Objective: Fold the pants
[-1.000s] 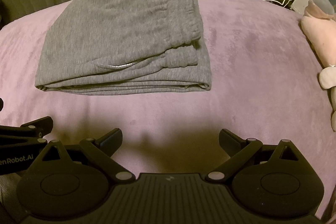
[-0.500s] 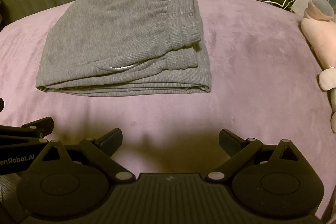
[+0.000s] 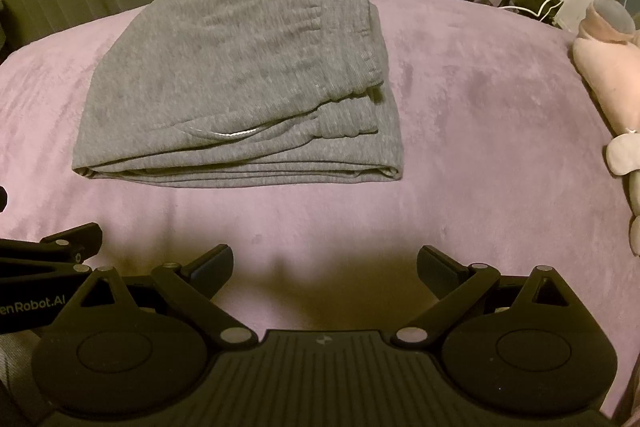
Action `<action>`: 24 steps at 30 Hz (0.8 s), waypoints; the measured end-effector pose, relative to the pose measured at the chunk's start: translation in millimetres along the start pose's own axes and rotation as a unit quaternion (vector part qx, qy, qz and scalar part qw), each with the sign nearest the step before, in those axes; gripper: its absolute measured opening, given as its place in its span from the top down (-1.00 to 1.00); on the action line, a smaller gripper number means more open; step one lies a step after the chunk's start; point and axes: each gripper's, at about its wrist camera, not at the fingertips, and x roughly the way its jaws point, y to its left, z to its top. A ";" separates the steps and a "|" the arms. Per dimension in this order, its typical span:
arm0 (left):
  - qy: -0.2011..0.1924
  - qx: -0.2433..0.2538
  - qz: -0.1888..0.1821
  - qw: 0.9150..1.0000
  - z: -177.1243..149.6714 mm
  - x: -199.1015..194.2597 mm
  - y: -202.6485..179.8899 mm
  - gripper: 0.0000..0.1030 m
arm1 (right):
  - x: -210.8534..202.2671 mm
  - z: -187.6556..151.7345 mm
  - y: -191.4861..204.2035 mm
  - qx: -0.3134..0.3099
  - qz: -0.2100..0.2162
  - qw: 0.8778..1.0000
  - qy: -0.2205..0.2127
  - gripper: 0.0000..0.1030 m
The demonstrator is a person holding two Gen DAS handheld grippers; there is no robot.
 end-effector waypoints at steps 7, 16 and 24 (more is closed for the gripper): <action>-0.001 0.000 0.001 1.000 0.7 -1.3 0.2 -0.95 | -2.4 0.2 1.1 -0.003 -0.003 1.000 -0.003 -0.91; -0.003 0.000 0.001 1.000 1.6 -3.5 -0.7 -0.95 | -3.7 1.8 0.0 -0.002 -0.002 1.000 -0.005 -0.91; 0.000 -0.001 -0.005 1.000 2.4 -2.9 -1.3 -0.95 | -4.9 2.3 1.2 -0.002 -0.007 1.000 -0.007 -0.91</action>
